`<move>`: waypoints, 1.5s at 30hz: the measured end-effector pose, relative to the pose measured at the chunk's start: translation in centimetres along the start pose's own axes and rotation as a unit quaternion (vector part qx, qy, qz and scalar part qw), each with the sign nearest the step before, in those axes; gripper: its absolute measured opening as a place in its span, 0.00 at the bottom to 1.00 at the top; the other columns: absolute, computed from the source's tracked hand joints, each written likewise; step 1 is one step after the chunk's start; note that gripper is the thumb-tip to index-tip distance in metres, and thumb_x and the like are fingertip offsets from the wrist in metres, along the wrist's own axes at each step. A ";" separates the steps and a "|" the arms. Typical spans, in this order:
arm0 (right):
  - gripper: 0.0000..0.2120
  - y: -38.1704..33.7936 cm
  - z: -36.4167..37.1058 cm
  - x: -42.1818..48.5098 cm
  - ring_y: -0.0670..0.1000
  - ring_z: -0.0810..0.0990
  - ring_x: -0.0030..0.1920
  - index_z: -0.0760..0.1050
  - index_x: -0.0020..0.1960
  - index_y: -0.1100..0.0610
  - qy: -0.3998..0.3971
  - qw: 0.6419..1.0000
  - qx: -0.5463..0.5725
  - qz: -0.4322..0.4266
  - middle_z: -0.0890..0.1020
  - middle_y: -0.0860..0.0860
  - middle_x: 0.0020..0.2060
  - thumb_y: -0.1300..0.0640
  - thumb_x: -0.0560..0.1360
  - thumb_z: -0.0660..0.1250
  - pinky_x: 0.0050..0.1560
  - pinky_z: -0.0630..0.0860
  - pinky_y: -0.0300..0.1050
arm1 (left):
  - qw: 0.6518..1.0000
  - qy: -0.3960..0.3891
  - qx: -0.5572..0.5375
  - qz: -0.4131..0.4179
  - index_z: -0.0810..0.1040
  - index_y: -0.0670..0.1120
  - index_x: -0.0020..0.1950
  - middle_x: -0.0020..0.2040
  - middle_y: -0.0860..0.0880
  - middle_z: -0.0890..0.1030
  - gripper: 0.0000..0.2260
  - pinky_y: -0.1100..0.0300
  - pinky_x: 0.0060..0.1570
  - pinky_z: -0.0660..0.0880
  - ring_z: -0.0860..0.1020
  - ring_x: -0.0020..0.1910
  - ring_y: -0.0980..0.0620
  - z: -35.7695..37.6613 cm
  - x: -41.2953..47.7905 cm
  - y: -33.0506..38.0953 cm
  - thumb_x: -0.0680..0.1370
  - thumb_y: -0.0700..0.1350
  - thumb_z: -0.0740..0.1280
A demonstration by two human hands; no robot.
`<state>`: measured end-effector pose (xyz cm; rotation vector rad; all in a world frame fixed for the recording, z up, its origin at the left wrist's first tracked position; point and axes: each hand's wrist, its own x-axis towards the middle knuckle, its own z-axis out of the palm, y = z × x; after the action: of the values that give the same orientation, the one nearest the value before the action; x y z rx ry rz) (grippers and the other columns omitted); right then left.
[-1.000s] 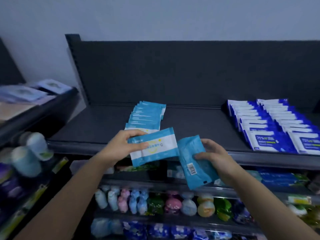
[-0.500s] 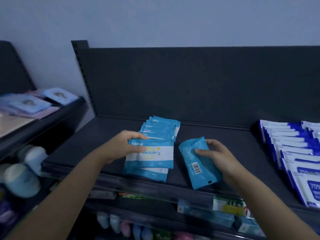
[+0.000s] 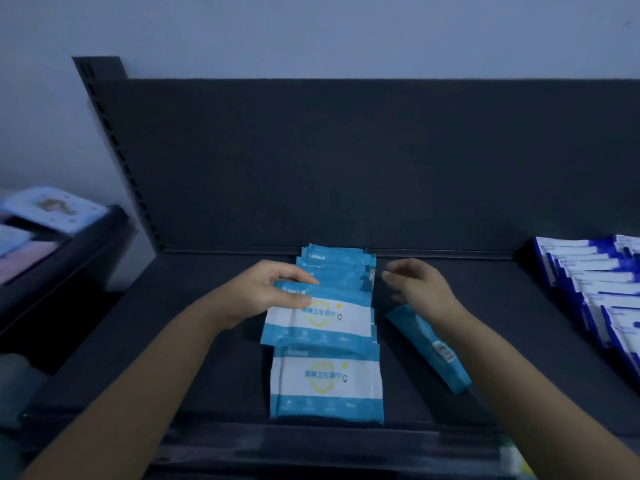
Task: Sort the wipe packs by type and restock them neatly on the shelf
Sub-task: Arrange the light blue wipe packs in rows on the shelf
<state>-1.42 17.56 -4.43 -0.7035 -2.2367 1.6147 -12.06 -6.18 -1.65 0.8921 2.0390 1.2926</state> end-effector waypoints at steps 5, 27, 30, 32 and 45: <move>0.22 0.2 1.5 3.9 0.54 0.79 0.53 0.73 0.62 0.59 0.014 0.993 0.035 0.115 0.78 0.55 0.56 0.51 0.73 0.71 0.47 0.78 0.46 | 0.980 0.166 -0.074 -0.076 0.82 0.44 0.49 0.49 0.42 0.84 0.08 0.61 0.44 0.78 0.82 0.41 0.50 -7.3 1.4 -2.5 0.73 0.33 0.70; 0.15 -1.7 4.3 9.2 0.55 0.83 0.47 0.75 0.61 0.62 -0.141 0.967 0.143 0.155 0.83 0.58 0.52 0.63 0.75 0.69 0.41 0.80 0.47 | 0.976 0.070 -0.096 -0.184 0.79 0.40 0.57 0.50 0.46 0.84 0.23 0.52 0.56 0.78 0.83 0.49 0.49 -2.1 12.2 -1.2 0.68 0.49 0.76; 0.14 -1.0 5.6 8.3 0.54 0.84 0.43 0.75 0.59 0.61 -0.084 0.973 0.189 0.102 0.84 0.56 0.49 0.58 0.75 0.70 0.38 0.81 0.47 | 0.969 0.112 -0.162 -0.148 0.78 0.39 0.58 0.52 0.42 0.83 0.13 0.54 0.46 0.81 0.83 0.46 0.46 -0.5 12.7 -1.4 0.74 0.36 0.69; 0.15 -0.6 6.4 7.9 0.55 0.84 0.44 0.75 0.58 0.62 -0.040 0.974 0.212 0.068 0.84 0.57 0.49 0.55 0.75 0.71 0.41 0.82 0.49 | 0.967 0.142 -0.181 -0.107 0.77 0.41 0.58 0.52 0.43 0.83 0.13 0.52 0.46 0.81 0.83 0.47 0.46 0.4 12.8 -2.0 0.75 0.33 0.66; 0.17 0.3 5.6 9.2 0.51 0.74 0.51 0.68 0.57 0.58 0.037 0.999 -0.026 0.012 0.73 0.52 0.54 0.45 0.79 0.60 0.43 0.69 0.44 | 0.960 0.247 0.131 0.008 0.69 0.45 0.64 0.60 0.51 0.72 0.20 0.61 0.58 0.69 0.71 0.59 0.54 -0.1 11.5 -2.7 0.76 0.49 0.70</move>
<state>-11.86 18.12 -6.95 -0.7927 -2.2336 1.5201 -19.91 1.91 -5.28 0.7477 2.6456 1.3762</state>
